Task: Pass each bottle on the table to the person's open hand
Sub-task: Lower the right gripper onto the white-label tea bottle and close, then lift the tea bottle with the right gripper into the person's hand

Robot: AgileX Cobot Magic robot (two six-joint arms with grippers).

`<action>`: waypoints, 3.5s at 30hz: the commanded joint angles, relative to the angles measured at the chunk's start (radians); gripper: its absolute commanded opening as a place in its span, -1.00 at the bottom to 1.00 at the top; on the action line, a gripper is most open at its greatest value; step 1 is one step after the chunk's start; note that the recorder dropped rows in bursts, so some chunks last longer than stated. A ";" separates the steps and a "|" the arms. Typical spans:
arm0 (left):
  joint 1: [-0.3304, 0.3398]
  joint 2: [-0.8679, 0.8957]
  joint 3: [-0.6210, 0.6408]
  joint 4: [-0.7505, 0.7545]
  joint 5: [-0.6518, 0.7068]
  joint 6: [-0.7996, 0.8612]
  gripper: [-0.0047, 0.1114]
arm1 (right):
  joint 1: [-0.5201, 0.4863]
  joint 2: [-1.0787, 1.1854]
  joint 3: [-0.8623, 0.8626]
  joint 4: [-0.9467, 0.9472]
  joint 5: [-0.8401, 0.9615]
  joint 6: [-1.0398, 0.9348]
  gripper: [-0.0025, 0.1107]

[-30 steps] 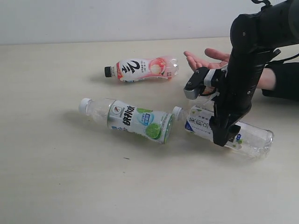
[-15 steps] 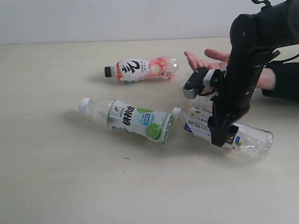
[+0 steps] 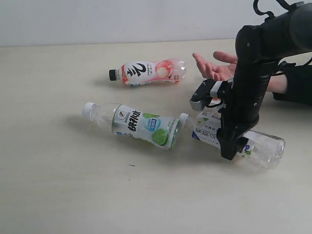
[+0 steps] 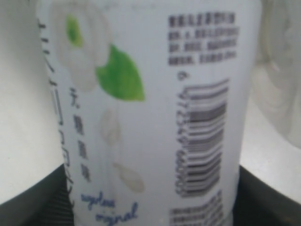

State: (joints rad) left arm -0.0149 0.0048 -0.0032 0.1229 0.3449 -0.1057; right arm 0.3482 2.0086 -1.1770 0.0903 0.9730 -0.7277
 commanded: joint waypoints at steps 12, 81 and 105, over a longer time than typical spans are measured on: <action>0.002 -0.005 0.003 0.003 -0.007 -0.003 -0.88 | 0.002 -0.001 -0.008 -0.004 0.101 0.031 -0.96; 0.002 -0.005 0.003 0.003 -0.007 -0.003 -0.88 | -0.014 0.053 -0.568 -0.150 0.248 0.893 -0.96; 0.002 -0.005 0.003 0.003 -0.007 -0.003 -0.88 | -0.019 0.086 -0.586 -0.149 0.248 0.913 -0.96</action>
State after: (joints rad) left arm -0.0149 0.0048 -0.0032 0.1229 0.3449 -0.1057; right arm 0.3349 2.0962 -1.7561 -0.0574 1.2251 0.1791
